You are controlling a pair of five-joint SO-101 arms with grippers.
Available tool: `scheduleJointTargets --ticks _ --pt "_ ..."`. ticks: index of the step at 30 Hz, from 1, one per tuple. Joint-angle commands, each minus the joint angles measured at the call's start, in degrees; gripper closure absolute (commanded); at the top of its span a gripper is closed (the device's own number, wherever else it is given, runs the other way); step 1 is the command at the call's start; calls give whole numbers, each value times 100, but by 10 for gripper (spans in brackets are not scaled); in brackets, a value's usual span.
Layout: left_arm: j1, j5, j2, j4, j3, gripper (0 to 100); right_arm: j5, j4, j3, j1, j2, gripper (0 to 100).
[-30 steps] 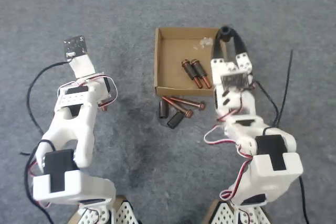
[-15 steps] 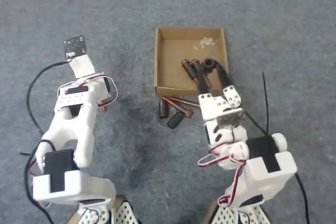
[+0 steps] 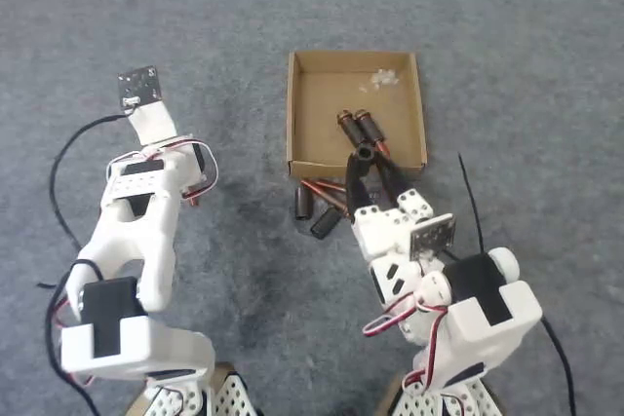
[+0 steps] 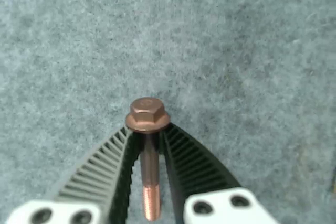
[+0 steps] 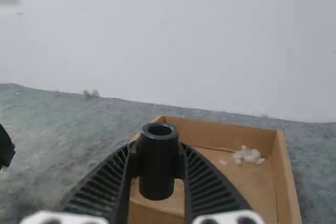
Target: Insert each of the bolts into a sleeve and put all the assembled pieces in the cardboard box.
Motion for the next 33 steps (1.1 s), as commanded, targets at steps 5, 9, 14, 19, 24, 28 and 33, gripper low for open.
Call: scheduleJointTargets --ticks 5,9,14,19,24,28,33 --pt "35 -62 -44 -132 -303 988 -79 -382 448 -119 -92 994" --pt "35 -62 -44 -132 -303 988 -79 -418 457 -75 -92 994" --pt "35 -62 -44 -132 -303 988 -79 -418 448 -75 -40 994" --pt "79 -62 -44 -114 -295 988 -79 -312 440 -101 -31 994" --pt "211 -62 -97 -123 -207 988 -70 -92 440 -92 -31 994" --pt "290 -62 -105 -193 -259 988 -53 -31 422 -101 -22 994" --pt "536 -62 -105 -844 -295 988 -44 347 273 -75 -31 994"
